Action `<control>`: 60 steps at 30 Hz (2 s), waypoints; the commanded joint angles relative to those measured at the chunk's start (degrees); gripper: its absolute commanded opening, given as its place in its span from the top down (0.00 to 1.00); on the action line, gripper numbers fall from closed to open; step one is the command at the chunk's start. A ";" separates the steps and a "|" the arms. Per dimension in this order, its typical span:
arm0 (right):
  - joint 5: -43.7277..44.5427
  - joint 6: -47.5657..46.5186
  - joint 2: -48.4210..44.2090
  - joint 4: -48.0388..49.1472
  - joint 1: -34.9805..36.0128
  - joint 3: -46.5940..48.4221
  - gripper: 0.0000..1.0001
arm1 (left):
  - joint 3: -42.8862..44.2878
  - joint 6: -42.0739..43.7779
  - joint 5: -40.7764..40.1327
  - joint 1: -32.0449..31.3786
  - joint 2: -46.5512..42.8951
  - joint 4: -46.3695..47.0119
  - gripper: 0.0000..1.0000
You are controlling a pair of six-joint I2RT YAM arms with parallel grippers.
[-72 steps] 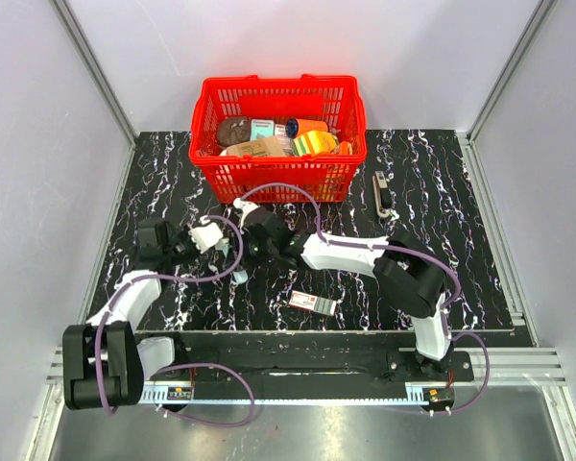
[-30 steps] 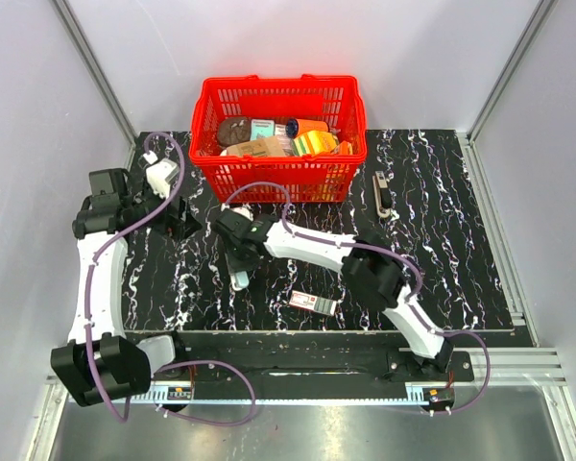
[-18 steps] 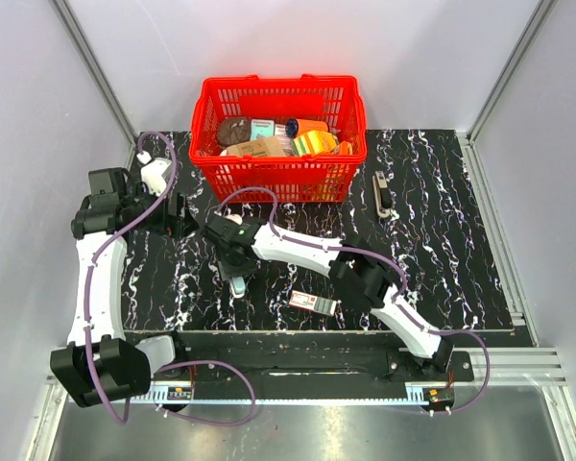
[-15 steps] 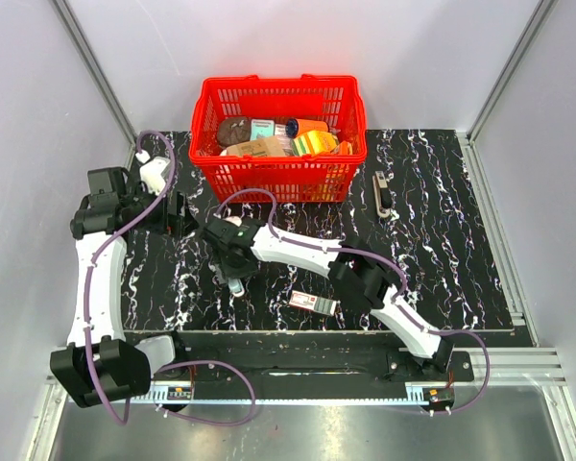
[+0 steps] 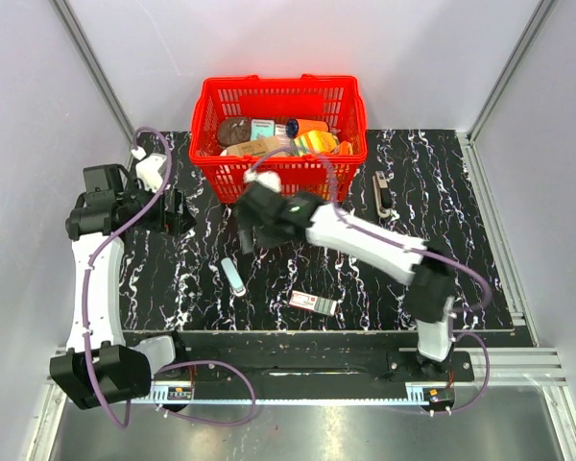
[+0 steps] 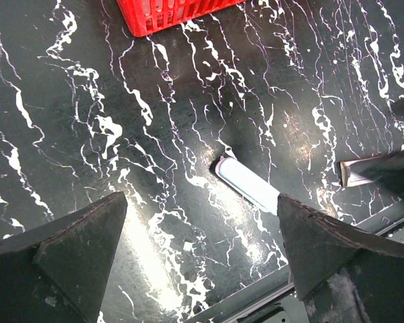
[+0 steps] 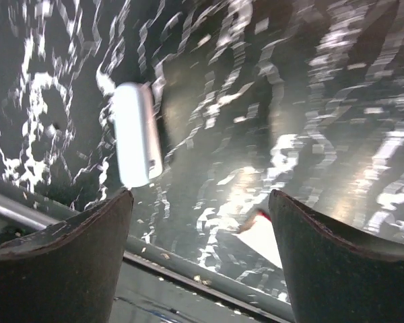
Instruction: Unload the staples from the stapler
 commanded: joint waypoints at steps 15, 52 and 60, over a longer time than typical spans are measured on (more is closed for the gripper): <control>11.31 -11.80 -17.41 11.21 -42.45 -24.05 0.08 | 4.31 1.91 -3.37 0.12 -7.23 2.61 0.01; -0.20 -16.21 3.45 22.02 -52.66 -14.45 0.64 | -2.89 0.33 -13.20 -10.06 -2.48 6.56 0.02; -2.75 -11.20 -6.38 23.60 -51.96 -27.62 0.81 | -5.00 0.24 -19.36 -21.40 -1.51 7.70 0.02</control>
